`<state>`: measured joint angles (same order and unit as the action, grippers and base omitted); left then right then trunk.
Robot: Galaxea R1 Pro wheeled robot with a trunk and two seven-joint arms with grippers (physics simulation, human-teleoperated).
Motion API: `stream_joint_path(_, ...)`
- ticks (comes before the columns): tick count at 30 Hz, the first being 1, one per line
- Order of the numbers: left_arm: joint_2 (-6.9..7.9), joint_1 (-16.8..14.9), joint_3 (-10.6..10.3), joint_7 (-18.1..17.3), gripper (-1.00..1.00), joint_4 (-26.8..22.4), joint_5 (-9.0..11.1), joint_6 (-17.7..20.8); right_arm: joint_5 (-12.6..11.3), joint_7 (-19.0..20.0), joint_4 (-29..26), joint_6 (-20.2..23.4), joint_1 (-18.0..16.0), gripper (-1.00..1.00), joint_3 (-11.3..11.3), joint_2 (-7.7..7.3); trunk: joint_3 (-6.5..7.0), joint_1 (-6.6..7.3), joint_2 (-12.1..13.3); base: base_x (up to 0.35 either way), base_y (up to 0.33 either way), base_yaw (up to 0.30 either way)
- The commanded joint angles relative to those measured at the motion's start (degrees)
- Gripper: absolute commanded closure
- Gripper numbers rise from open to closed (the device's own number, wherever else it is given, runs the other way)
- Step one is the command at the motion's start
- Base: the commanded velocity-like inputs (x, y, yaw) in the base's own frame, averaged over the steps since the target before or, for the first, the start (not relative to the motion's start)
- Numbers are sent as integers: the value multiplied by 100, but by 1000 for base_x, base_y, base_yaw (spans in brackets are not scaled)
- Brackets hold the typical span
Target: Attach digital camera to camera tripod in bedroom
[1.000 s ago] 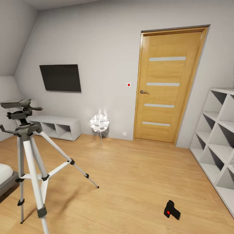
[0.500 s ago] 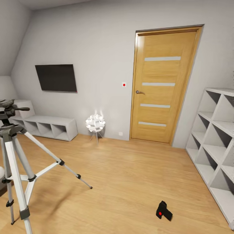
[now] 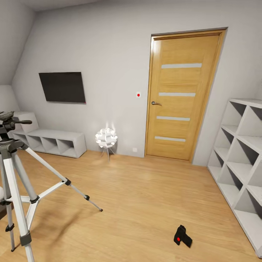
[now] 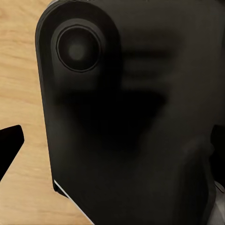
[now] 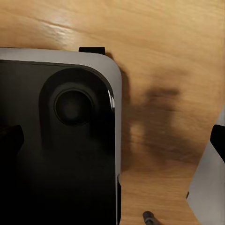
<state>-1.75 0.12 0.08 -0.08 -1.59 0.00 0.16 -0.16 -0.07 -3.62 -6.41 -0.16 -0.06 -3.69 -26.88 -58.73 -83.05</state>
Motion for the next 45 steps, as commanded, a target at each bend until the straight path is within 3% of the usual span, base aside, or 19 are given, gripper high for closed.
stream_joint_path(1,0,2,1,-1,-100,-8,0,2,-2,-1,2,-17,-2,-100,-1,0,-5,0,-3,7,-1,0)
stream_joint_path(13,0,-1,5,-1,-100,-8,0,2,-2,-10,2,-18,-2,-100,-1,0,-20,0,-3,154,-9,30)
stream_joint_path(34,0,1,7,-1,-100,-8,0,2,-2,-11,2,-18,-2,-100,0,0,-84,0,-3,290,-170,64)
stream_joint_path(45,0,2,6,-1,-100,-8,0,2,-2,-11,2,-18,-2,-100,-1,0,-85,0,-3,97,-66,1)
